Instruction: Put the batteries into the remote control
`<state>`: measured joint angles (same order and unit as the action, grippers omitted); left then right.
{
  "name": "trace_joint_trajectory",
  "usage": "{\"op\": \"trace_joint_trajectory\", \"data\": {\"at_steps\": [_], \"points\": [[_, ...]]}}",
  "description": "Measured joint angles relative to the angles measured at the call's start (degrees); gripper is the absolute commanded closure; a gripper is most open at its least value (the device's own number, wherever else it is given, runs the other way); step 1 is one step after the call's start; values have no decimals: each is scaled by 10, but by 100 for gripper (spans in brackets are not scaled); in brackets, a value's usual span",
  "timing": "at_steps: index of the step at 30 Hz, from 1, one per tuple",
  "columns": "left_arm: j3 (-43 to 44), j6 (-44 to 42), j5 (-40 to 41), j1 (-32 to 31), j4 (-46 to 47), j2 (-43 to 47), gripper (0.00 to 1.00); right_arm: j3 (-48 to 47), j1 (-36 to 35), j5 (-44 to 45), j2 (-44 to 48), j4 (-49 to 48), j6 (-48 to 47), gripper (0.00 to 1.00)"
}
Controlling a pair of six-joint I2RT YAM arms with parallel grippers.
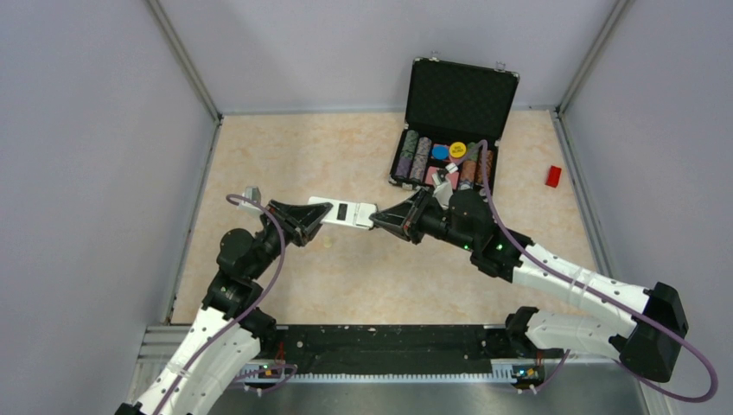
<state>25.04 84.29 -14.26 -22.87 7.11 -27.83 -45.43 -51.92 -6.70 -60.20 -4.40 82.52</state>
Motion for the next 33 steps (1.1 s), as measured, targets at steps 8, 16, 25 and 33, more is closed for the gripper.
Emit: {"op": "trace_joint_trajectory", "data": {"at_steps": [8, 16, 25, 33], "points": [[0, 7, 0, -1, 3, 4, 100, 0, 4, -21, 0, -11, -10, 100], [0, 10, 3, -1, 4, 4, 100, 0, 6, -28, -3, -17, -12, 100], [0, -15, -3, -2, 5, 4, 100, 0, 12, -46, -2, -11, -8, 100], [2, -24, -12, -2, 7, 4, 100, 0, 17, -63, 2, -7, -2, 100]]}}
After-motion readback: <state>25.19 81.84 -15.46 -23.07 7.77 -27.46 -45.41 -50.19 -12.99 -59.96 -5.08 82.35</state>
